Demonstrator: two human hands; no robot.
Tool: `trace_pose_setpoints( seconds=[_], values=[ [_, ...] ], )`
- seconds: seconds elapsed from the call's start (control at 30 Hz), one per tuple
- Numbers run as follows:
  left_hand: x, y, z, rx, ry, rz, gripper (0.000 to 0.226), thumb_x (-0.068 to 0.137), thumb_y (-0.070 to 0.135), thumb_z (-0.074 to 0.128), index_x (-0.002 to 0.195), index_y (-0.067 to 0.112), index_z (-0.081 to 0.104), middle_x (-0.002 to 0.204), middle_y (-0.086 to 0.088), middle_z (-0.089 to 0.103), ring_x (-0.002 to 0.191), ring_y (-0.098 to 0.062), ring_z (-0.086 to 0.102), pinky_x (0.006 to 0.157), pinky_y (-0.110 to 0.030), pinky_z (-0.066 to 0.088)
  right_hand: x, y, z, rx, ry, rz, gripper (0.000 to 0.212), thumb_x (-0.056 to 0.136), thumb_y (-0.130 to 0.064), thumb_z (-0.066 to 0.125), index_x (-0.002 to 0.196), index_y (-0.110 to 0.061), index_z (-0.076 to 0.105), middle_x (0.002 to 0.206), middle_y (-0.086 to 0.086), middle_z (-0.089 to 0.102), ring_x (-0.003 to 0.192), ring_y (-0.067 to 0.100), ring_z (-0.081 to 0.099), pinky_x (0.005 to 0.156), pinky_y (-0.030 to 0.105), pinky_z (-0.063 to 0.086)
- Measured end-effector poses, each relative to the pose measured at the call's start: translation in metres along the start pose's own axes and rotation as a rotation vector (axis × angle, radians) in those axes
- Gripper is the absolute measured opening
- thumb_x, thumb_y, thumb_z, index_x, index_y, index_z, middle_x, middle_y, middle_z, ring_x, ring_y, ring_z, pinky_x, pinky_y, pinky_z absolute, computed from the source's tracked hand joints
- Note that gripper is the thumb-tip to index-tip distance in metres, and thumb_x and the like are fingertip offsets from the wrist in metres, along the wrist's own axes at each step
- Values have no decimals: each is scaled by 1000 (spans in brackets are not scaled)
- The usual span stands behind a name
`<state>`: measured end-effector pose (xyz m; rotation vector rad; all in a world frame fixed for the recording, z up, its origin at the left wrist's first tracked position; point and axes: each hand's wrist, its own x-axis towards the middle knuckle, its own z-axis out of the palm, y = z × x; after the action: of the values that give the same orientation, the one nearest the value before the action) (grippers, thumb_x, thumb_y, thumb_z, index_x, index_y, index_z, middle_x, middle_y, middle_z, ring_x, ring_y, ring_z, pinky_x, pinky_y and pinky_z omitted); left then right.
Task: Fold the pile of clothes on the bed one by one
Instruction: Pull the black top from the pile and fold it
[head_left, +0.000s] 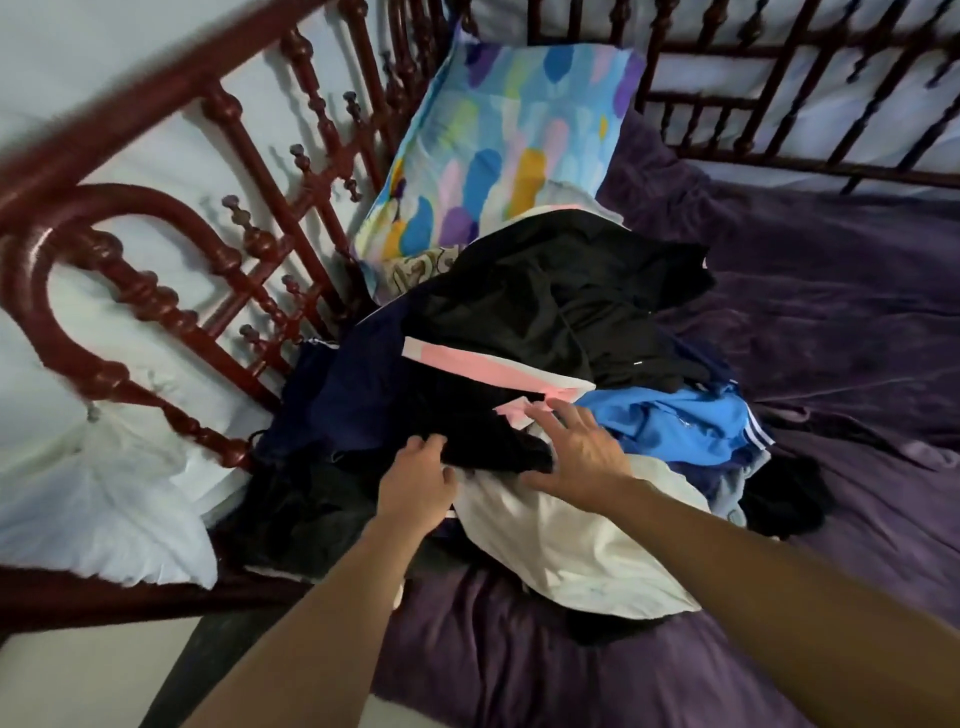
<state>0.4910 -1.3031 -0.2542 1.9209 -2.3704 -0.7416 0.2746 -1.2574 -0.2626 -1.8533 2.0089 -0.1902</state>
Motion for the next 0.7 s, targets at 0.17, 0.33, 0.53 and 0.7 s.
trace_pose_setpoints(
  seconds=[0.17,0.33,0.53,0.7],
  values=[
    [50,-43,-11,145,-40,96,68,87,21,60,147,23,27,139,-11,35,122,-31,39,95,-43,43,44,-35,44,65,-123,228,56,84,-38,65,136,-23,49,149,6,36,139,27,29,103,45,38],
    [76,-39,-11,322,-144,195,71,85,30,60,146,29,24,149,-10,25,131,-31,30,102,-44,34,41,-21,-1,945,221,569,14,90,-13,51,81,-10,62,69,14,64,58,25,66,47,36,51],
    [97,47,-19,330,91,462,26,89,32,54,114,27,58,123,-6,46,115,-28,42,93,-39,34,-28,45,-81,1085,679,654,21,72,-24,47,55,-12,49,39,6,47,34,16,42,35,19,29],
    [61,114,-17,154,-58,534,16,95,30,50,95,17,59,112,-5,60,108,-29,54,85,-40,39,-112,107,-83,1090,927,893,18,68,-27,50,54,-16,47,40,0,44,34,16,40,41,25,31]
  ],
)
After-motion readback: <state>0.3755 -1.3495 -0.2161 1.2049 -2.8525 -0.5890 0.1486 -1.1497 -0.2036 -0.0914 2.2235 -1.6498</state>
